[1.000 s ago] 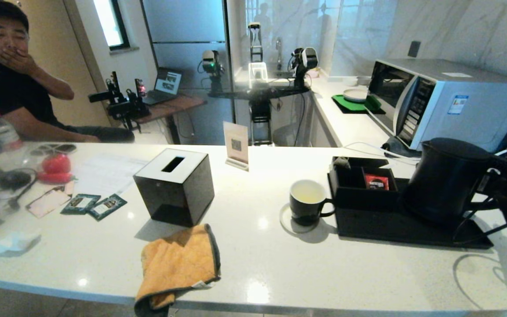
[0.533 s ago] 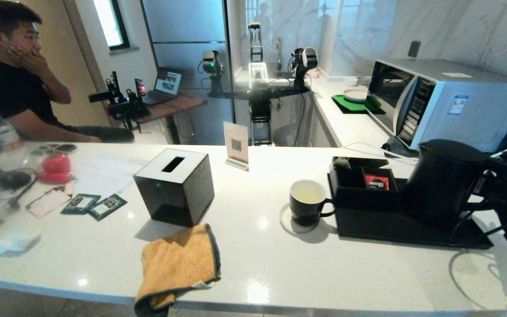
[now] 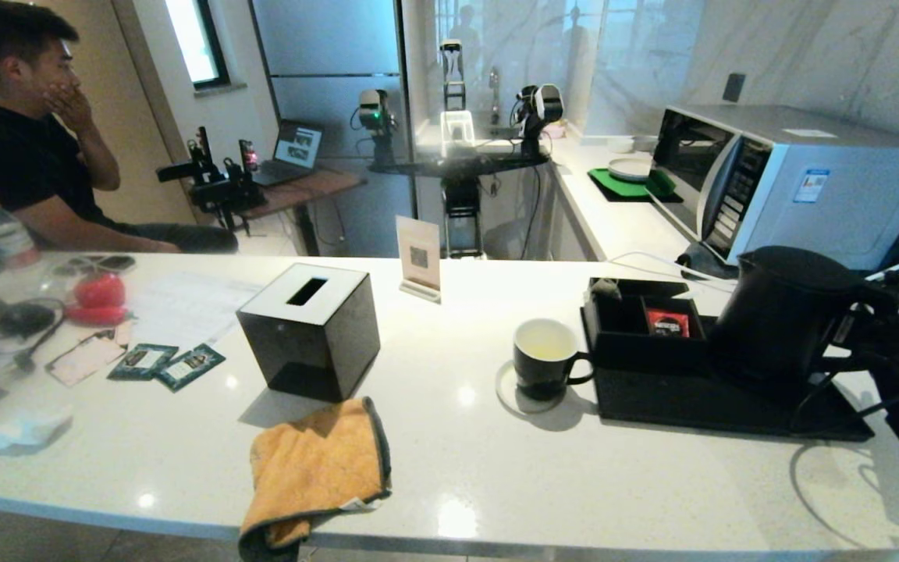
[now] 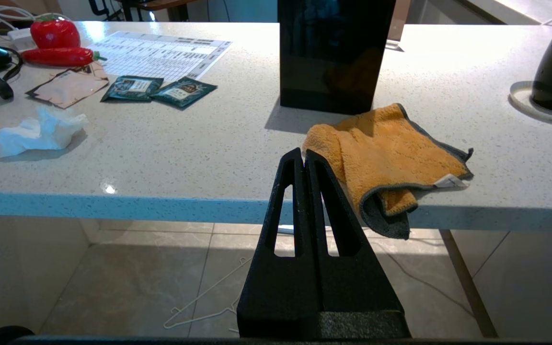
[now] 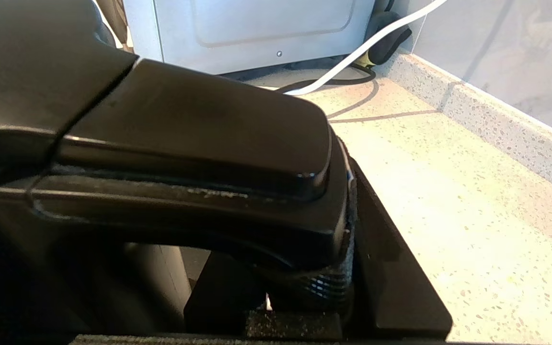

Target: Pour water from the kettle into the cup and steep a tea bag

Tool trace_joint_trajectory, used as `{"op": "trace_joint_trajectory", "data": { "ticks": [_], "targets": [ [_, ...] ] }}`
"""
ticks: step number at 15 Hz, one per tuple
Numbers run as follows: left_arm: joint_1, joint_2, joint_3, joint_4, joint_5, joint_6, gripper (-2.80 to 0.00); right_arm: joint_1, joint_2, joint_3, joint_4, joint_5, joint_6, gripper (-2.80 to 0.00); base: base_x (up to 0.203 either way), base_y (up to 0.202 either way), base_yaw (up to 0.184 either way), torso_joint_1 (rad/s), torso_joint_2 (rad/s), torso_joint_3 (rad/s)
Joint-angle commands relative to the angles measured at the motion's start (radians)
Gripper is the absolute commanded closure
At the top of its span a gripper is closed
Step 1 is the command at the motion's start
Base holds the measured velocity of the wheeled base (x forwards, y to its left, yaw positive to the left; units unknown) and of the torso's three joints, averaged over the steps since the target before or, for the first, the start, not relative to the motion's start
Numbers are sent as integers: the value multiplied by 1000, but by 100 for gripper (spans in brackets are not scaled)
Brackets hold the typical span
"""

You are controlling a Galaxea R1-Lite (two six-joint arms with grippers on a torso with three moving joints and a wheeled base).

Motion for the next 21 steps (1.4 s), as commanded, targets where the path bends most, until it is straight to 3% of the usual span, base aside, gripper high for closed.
{"op": "trace_joint_trajectory", "data": {
  "ticks": [1,14,21],
  "targets": [
    [0,2,0,0,0,-1,0,4,5,1,-5,-1,0,-280,0,0,0,0,0,0],
    [0,2,0,0,0,-1,0,15,-43,49,-5,1,-40,-280,0,0,0,0,0,0],
    [0,2,0,0,0,-1,0,11,-168,214,0,1,-40,-280,0,0,0,0,0,0]
  ]
}}
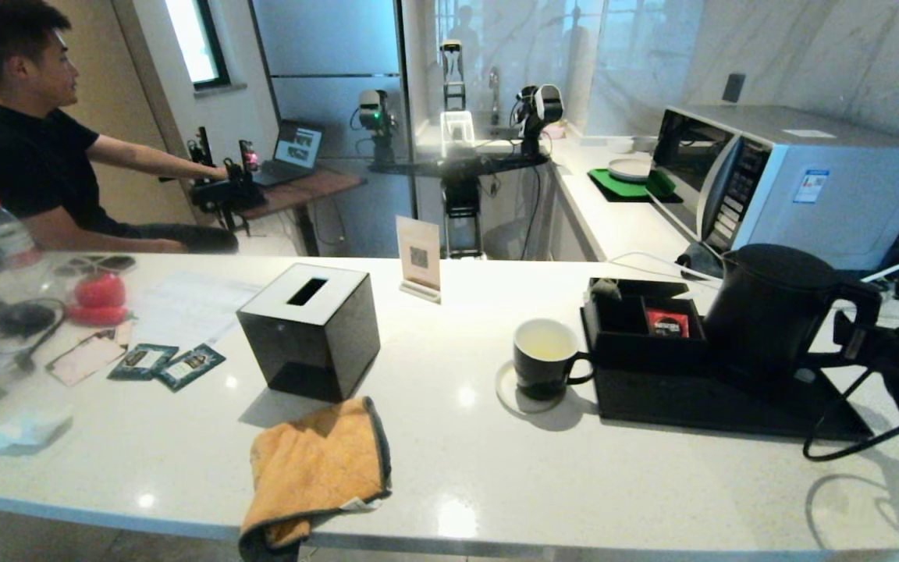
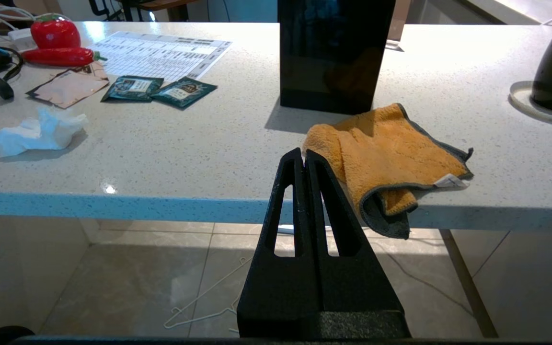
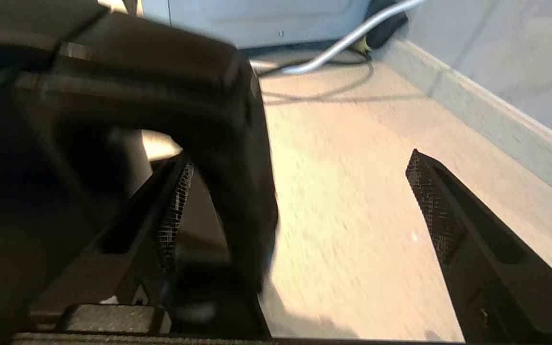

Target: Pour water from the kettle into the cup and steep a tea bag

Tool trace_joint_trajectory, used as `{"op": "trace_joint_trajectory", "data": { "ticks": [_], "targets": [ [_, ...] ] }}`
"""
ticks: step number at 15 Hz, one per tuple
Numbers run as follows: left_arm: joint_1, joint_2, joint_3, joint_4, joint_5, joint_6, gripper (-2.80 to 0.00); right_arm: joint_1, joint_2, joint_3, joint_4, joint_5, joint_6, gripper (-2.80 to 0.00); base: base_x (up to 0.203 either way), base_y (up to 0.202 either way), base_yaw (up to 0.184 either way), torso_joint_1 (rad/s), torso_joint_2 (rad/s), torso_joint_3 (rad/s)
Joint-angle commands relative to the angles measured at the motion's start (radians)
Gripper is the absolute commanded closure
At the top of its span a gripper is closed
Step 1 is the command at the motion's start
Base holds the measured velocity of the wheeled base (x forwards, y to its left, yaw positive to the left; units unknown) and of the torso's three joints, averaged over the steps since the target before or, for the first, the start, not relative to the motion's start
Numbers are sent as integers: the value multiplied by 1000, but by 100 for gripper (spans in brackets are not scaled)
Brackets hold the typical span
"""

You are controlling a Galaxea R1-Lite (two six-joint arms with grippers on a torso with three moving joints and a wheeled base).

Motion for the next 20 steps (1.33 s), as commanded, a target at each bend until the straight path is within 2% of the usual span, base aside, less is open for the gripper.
{"op": "trace_joint_trajectory", "data": {
  "ticks": [1,5,9,10,17,20],
  "targets": [
    [0,2,0,0,0,-1,0,0,-64,69,-5,-2,-1,-280,0,0,0,0,0,0],
    [0,2,0,0,0,-1,0,1,-147,202,-5,-1,0,-280,0,0,0,0,0,0],
    [0,2,0,0,0,-1,0,1,-207,264,3,5,0,-280,0,0,0,0,0,0],
    [0,2,0,0,0,-1,0,1,-221,279,5,17,0,0,0,0,0,0,0,0],
    [0,2,0,0,0,-1,0,4,-337,396,58,49,-3,0,0,0,0,0,0,0],
    [0,2,0,0,0,-1,0,5,-396,460,86,109,-4,0,0,0,0,0,0,0]
  ]
}}
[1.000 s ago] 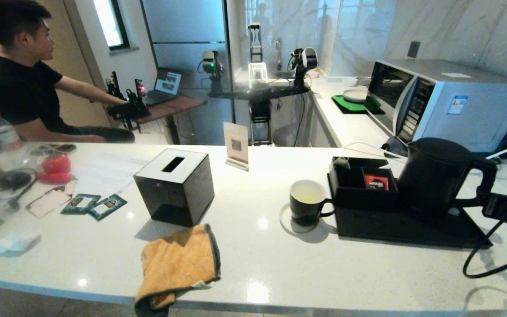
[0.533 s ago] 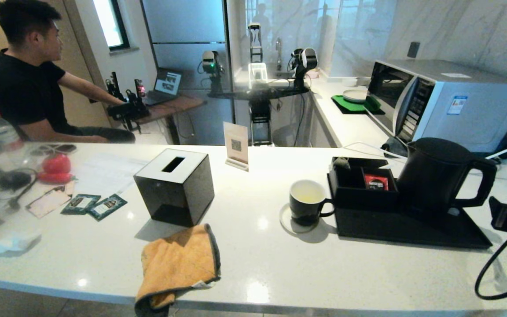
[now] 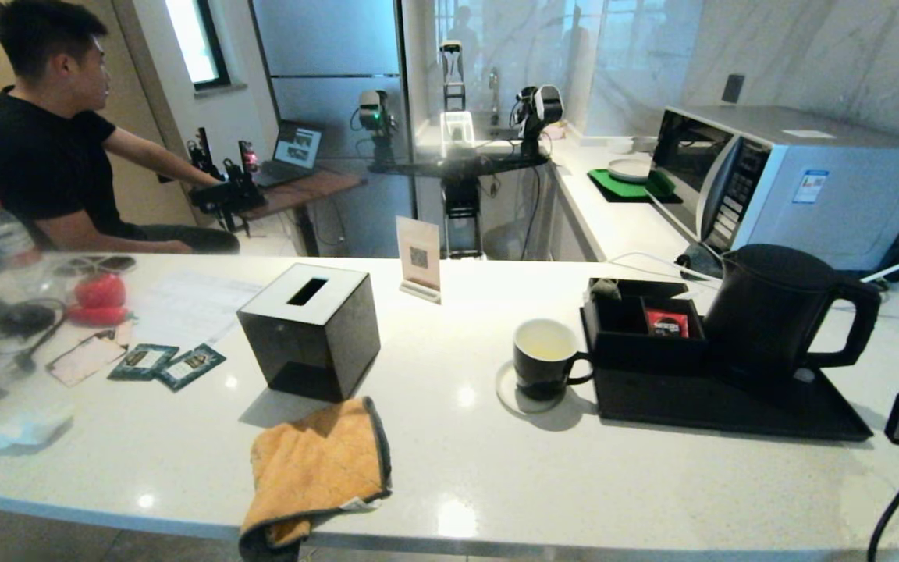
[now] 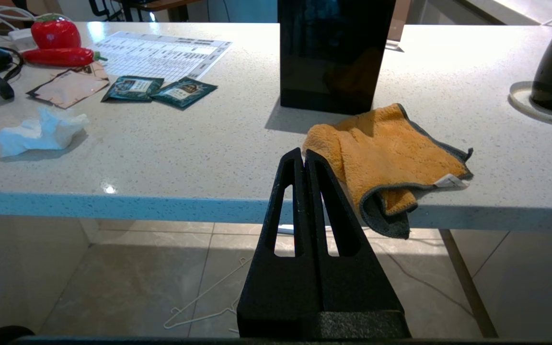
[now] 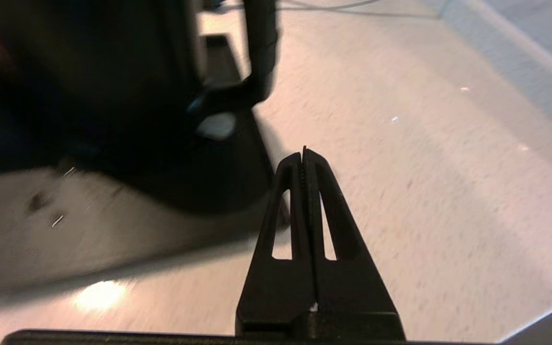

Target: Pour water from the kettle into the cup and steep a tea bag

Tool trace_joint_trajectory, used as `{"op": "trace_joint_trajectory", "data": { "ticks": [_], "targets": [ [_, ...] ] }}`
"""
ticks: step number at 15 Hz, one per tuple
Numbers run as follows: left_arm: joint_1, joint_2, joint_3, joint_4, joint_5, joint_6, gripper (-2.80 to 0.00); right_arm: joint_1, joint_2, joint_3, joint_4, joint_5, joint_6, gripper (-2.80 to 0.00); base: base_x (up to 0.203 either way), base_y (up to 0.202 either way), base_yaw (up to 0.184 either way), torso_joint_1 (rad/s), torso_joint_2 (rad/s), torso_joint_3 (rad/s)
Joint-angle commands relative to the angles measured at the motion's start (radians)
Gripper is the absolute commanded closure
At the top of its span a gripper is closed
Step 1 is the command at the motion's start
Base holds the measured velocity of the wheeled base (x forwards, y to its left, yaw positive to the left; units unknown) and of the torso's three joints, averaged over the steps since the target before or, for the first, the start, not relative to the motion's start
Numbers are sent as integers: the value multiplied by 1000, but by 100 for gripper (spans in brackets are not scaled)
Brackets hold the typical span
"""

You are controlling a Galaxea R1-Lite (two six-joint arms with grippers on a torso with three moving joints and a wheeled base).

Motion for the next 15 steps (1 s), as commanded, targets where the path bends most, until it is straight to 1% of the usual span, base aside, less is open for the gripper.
{"op": "trace_joint_trajectory", "data": {
  "ticks": [1,4,6,8,10,13,15],
  "targets": [
    [0,2,0,0,0,0,0,1,-73,51,13,38,-2,0,0,0,0,0,0,0],
    [0,2,0,0,0,0,0,4,-146,89,107,68,-43,0,0,0,0,0,0,0],
    [0,2,0,0,0,0,0,53,-180,90,134,110,-53,0,0,0,0,0,0,0],
    [0,2,0,0,0,0,0,134,-196,87,135,145,-53,0,0,0,0,0,0,0],
    [0,2,0,0,0,0,0,238,-202,68,134,154,-53,0,0,0,0,0,0,0],
    [0,2,0,0,0,0,0,407,-198,-20,142,157,-48,0,0,0,0,0,0,0],
    [0,2,0,0,0,0,0,506,-176,-93,145,156,-45,0,0,0,0,0,0,0]
  ]
}}
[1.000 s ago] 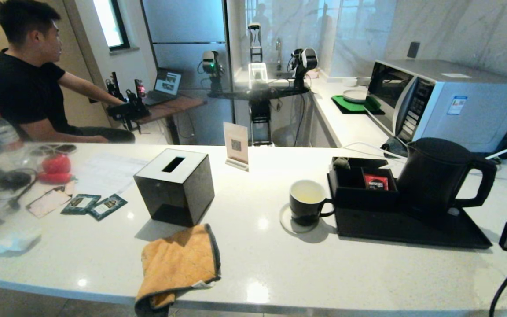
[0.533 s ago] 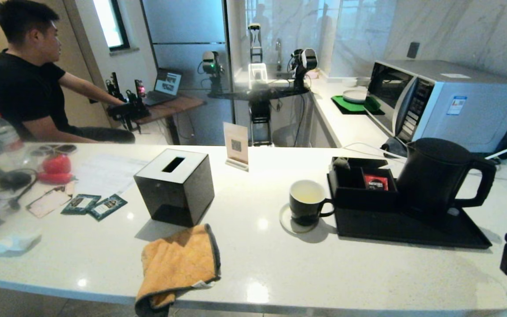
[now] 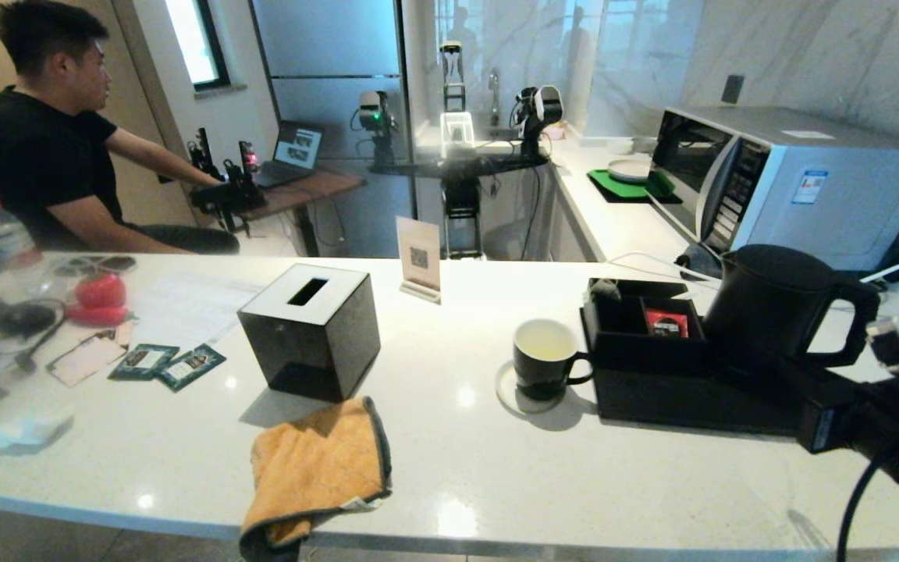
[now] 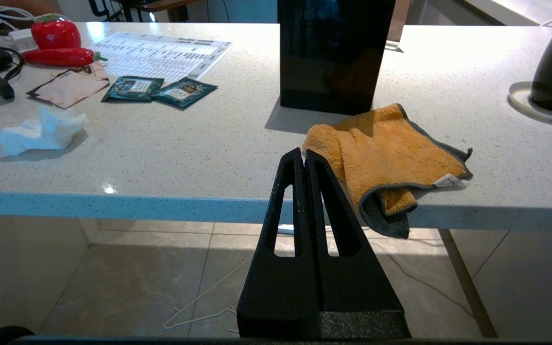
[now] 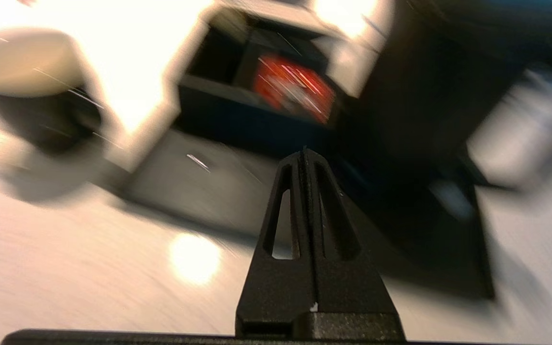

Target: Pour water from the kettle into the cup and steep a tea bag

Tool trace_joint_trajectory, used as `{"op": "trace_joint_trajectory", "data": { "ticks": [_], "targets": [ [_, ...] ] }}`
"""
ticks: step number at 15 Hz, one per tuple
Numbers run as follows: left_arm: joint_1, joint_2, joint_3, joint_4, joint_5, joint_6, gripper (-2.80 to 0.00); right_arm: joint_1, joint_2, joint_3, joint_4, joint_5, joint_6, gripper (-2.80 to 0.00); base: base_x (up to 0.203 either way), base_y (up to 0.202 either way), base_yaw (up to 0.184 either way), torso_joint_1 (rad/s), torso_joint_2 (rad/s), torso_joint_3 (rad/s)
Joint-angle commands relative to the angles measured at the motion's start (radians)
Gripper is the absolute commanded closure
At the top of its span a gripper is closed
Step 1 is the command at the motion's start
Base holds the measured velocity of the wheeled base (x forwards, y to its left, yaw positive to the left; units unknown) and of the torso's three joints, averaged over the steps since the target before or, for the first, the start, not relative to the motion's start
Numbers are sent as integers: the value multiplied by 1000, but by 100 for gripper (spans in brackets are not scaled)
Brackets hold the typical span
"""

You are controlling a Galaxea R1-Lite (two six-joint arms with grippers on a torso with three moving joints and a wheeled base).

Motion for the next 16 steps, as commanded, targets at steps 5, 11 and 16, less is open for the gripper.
{"op": "trace_joint_trajectory", "data": {
  "ticks": [5,11,16],
  "targets": [
    [0,2,0,0,0,0,0,156,163,-292,3,-16,-17,0,0,0,0,0,0,0],
    [0,2,0,0,0,0,0,159,257,-588,227,-54,-20,0,0,0,0,0,0,0],
    [0,2,0,0,0,0,0,159,346,-808,461,-56,11,0,0,0,0,0,0,0]
  ]
}}
